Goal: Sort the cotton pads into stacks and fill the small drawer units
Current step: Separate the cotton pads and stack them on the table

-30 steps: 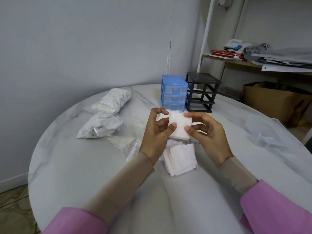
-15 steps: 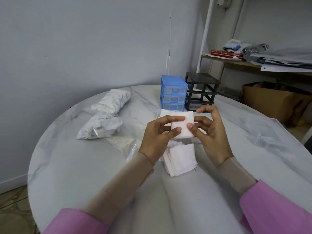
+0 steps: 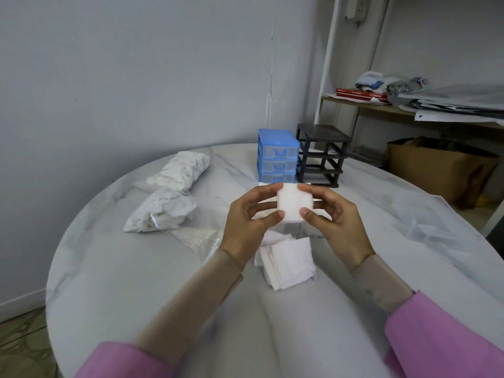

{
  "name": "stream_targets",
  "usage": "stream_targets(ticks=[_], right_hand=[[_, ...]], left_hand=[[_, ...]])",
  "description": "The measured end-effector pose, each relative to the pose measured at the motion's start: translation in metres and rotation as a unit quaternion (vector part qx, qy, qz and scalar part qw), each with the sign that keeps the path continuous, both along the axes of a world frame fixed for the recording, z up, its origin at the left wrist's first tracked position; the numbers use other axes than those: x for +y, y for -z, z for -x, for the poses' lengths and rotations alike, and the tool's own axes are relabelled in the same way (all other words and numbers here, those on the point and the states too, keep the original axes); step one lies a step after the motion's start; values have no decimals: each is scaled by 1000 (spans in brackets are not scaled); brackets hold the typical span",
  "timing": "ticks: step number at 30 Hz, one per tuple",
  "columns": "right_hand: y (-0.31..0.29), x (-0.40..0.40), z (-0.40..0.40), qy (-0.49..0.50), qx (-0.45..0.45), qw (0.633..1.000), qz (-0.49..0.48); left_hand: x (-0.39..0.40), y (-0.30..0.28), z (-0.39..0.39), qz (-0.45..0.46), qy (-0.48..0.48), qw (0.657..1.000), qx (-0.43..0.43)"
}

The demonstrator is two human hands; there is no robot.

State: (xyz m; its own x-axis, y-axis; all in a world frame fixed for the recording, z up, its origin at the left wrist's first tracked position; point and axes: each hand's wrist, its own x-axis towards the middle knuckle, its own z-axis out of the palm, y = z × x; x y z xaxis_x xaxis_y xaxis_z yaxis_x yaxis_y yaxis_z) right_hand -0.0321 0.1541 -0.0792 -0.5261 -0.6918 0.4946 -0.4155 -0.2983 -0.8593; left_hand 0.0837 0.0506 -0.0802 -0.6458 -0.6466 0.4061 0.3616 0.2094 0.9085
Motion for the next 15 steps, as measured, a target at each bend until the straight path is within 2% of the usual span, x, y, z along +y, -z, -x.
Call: stream_targets(ticks=[7,12,15], right_hand=[[-21,9,12,104,-19,989,99],[-22,6,35,155,1,985,70],[-27,2,52,178,42,983,27]], left_hand=[[-3,5,3,49,-40,998,-9],[-9,1,11,137,-54,986,-73],[-15,-5,19,225,-77,959,-157]])
